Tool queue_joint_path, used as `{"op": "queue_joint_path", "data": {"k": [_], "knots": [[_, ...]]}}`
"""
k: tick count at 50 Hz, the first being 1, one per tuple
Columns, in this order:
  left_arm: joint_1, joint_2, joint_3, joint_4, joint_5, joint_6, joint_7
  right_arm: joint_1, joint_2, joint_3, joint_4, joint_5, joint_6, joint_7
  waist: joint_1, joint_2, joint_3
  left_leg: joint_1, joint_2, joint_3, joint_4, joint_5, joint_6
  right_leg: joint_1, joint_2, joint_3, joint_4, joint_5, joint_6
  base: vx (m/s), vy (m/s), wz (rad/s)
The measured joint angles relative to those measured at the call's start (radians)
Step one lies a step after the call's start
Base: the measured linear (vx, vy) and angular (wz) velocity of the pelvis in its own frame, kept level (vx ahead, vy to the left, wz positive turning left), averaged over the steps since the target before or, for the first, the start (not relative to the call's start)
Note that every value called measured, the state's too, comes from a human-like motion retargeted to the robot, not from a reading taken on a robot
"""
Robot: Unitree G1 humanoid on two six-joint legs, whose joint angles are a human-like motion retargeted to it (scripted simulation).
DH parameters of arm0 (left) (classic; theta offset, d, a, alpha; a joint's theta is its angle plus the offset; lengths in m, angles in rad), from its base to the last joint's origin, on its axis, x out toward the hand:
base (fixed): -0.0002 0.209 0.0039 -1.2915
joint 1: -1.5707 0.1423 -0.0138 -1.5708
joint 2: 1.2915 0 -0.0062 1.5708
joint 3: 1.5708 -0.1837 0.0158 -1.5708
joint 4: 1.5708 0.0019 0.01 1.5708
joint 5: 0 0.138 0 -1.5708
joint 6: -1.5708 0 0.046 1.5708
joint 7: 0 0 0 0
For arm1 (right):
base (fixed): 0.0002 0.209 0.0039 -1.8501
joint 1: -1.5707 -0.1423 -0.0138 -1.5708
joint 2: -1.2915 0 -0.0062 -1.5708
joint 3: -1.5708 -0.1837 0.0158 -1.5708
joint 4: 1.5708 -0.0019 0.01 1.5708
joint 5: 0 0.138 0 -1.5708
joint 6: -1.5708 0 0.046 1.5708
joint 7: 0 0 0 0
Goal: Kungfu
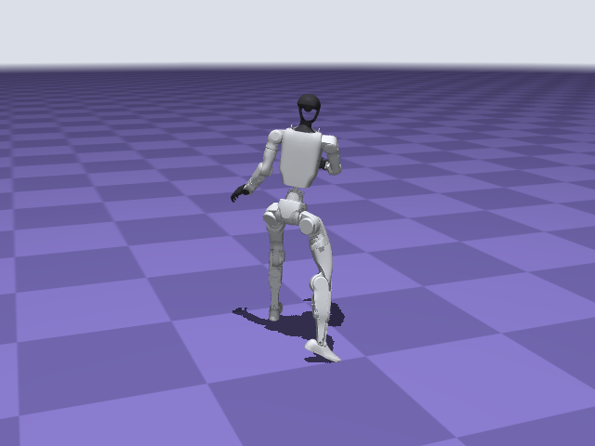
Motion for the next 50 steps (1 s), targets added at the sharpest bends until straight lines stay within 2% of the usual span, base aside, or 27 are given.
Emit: {"op": "queue_joint_path", "data": {"k": [2,3,5,7,9,10,12,15,17,19,20,22,23,25,27,30,33,38,41,45,48,50], "knots": [[-0.053,0.083,0.033,-0.044,-0.092,-0.042,-0.119,-0.035,-0.014,0.01,-0.04,0.005,-0.102,-0.034,-0.028,0.006,-0.004,0.02,-0.055,-0.05,-0.021,0.008,0.012,-0.001,0.092,0.244,0.029,-0.075,0.0,0.59,0.52,1.94],[-0.09,0.132,0.033,-0.066,-0.147,-0.05,-0.185,-0.047,-0.029,0.007,-0.069,0.008,-0.173,-0.061,-0.047,0.018,-0.012,0.019,-0.074,-0.094,-0.027,0.014,0.013,-0.015,0.163,0.37,0.066,-0.161,0.0,0.57,0.41,2.28],[-0.183,0.209,-0.016,-0.117,-0.285,-0.033,-0.32,-0.054,-0.066,-0.008,-0.145,-0.012,-0.363,-0.175,-0.115,0.049,-0.018,0.035,-0.125,-0.184,-0.046,0.025,0.013,-0.032,0.293,0.498,0.141,-0.353,0.0,0.5,0.29,2.72],[-0.304,0.248,-0.116,-0.177,-0.473,0.01,-0.483,-0.035,-0.099,-0.033,-0.227,-0.114,-0.571,-0.385,-0.17,0.062,-0.018,0.07,-0.169,-0.224,-0.07,0.031,0.02,-0.073,0.359,0.517,0.234,-0.514,0.0,0.43,0.29,2.45],[-0.435,0.245,-0.237,-0.216,-0.66,0.066,-0.653,0.01,-0.124,-0.079,-0.304,-0.267,-0.737,-0.629,-0.225,0.059,-0.018,0.119,-0.243,-0.271,-0.101,0.036,0.048,-0.133,0.391,0.542,0.312,-0.585,-0.003,0.39,0.26,2.38],[-0.502,0.23,-0.302,-0.227,-0.745,0.101,-0.734,0.04,-0.132,-0.108,-0.342,-0.354,-0.805,-0.754,-0.263,0.06,-0.014,0.152,-0.291,-0.312,-0.122,0.041,0.065,-0.165,0.395,0.554,0.348,-0.614,-0.008,0.38,0.25,2.32],[-0.614,0.179,-0.453,-0.228,-0.878,0.179,-0.884,0.105,-0.131,-0.16,-0.421,-0.567,-0.874,-1.046,-0.303,0.053,-0.007,0.204,-0.347,-0.366,-0.151,0.051,0.092,-0.249,0.424,0.596,0.362,-0.638,-0.059,0.35,0.17,1.72],[-0.704,0.082,-0.676,-0.226,-1.002,0.27,-1.133,0.226,-0.132,-0.21,-0.548,-0.883,-0.853,-1.425,-0.343,0.043,0.023,0.274,-0.415,-0.414,-0.16,0.065,0.123,-0.377,0.461,0.72,0.319,-0.601,-0.135,0.32,0.17,1.17],[-0.726,0.005,-0.811,-0.206,-1.035,0.298,-1.234,0.319,-0.125,-0.231,-0.612,-1.014,-0.807,-1.553,-0.415,0.071,0.056,0.344,-0.452,-0.491,-0.168,0.07,0.139,-0.441,0.467,0.758,0.239,-0.506,-0.178,0.3,0.19,1.82],[-0.743,-0.093,-0.907,-0.14,-1.038,0.33,-1.27,0.433,-0.11,-0.252,-0.674,-1.138,-0.731,-1.708,-0.498,0.102,0.092,0.414,-0.486,-0.574,-0.168,0.071,0.153,-0.496,0.451,0.767,0.147,-0.427,-0.198,0.31,0.21,1.95],[-0.75,-0.147,-0.945,-0.088,-1.022,0.357,-1.266,0.493,-0.099,-0.26,-0.707,-1.225,-0.665,-1.826,-0.529,0.112,0.111,0.442,-0.5,-0.601,-0.164,0.07,0.161,-0.522,0.439,0.768,0.1,-0.392,-0.203,0.31,0.2,1.27],[-0.765,-0.21,-0.959,-0.017,-1.064,0.38,-1.286,0.631,-0.092,-0.29,-0.786,-1.363,-0.548,-2.166,-0.564,0.115,0.154,0.515,-0.523,-0.619,-0.176,0.069,0.178,-0.551,0.415,0.73,0.009,-0.335,-0.208,0.27,0.13,0.61],[-0.763,-0.227,-0.957,0.013,-1.067,0.38,-1.283,0.684,-0.093,-0.301,-0.798,-1.407,-0.541,-2.228,-0.58,0.112,0.175,0.553,-0.53,-0.621,-0.187,0.07,0.187,-0.565,0.41,0.711,-0.03,-0.312,-0.222,0.22,0.05,0.2],[-0.754,-0.248,-0.976,0.063,-1.039,0.371,-1.275,0.768,-0.088,-0.287,-0.789,-1.447,-0.581,-2.247,-0.606,0.12,0.209,0.618,-0.526,-0.629,-0.212,0.075,0.2,-0.6,0.426,0.712,-0.092,-0.289,-0.269,0.17,0.02,-0.02],[-0.738,-0.253,-1.002,0.108,-1.017,0.382,-1.277,0.828,-0.092,-0.261,-0.763,-1.411,-0.641,-2.221,-0.617,0.129,0.234,0.666,-0.519,-0.618,-0.229,0.077,0.212,-0.625,0.446,0.704,-0.132,-0.315,-0.273,0.14,0.01,-0.33],[-0.71,-0.264,-1.016,0.169,-1.047,0.411,-1.302,0.869,-0.124,-0.231,-0.737,-1.368,-0.675,-2.191,-0.621,0.129,0.252,0.714,-0.511,-0.595,-0.243,0.078,0.222,-0.634,0.464,0.677,-0.141,-0.34,-0.292,0.12,0.0,-0.37],[-0.684,-0.262,-1.015,0.178,-1.061,0.426,-1.305,0.878,-0.129,-0.211,-0.718,-1.336,-0.68,-2.167,-0.622,0.136,0.246,0.723,-0.501,-0.596,-0.248,0.08,0.217,-0.616,0.457,0.671,-0.115,-0.323,-0.312,0.02,-0.01,-0.05],[-0.625,-0.229,-0.989,0.081,-1.088,0.421,-1.248,0.792,-0.121,-0.165,-0.697,-1.299,-0.693,-2.143,-0.535,0.14,0.182,0.664,-0.493,-0.587,-0.246,0.082,0.2,-0.537,0.429,0.705,-0.047,-0.332,-0.277,-0.02,-0.04,-0.2],[-0.564,-0.191,-0.969,-0.06,-1.154,0.345,-1.078,0.661,-0.127,-0.118,-0.664,-1.254,-0.751,-2.123,-0.456,0.129,0.119,0.581,-0.489,-0.581,-0.222,0.079,0.178,-0.457,0.399,0.738,0.024,-0.375,-0.226,-0.09,-0.04,-0.24],[-0.478,-0.139,-0.91,-0.338,-1.188,0.226,-0.811,0.401,-0.146,-0.024,-0.601,-1.136,-0.879,-2.023,-0.31,0.098,0.032,0.435,-0.468,-0.565,-0.157,0.063,0.127,-0.319,0.357,0.75,0.148,-0.441,-0.132,-0.18,-0.05,-0.35],[-0.467,-0.124,-0.832,-0.54,-1.171,0.118,-0.676,0.171,-0.202,0.056,-0.599,-1.012,-0.988,-1.905,-0.174,0.029,-0.025,0.299,-0.463,-0.56,-0.082,0.038,0.087,-0.191,0.298,0.693,0.211,-0.475,-0.097,-0.32,-0.15,-0.09],[-0.494,-0.103,-0.795,-0.68,-1.146,0.005,-0.572,-0.01,-0.261,0.096,-0.61,-0.908,-1.058,-1.808,-0.087,-0.025,-0.025,0.213,-0.462,-0.567,-0.012,0.01,0.065,-0.079,0.262,0.609,0.217,-0.484,-0.107,-0.5,-0.38,0.23]]}}
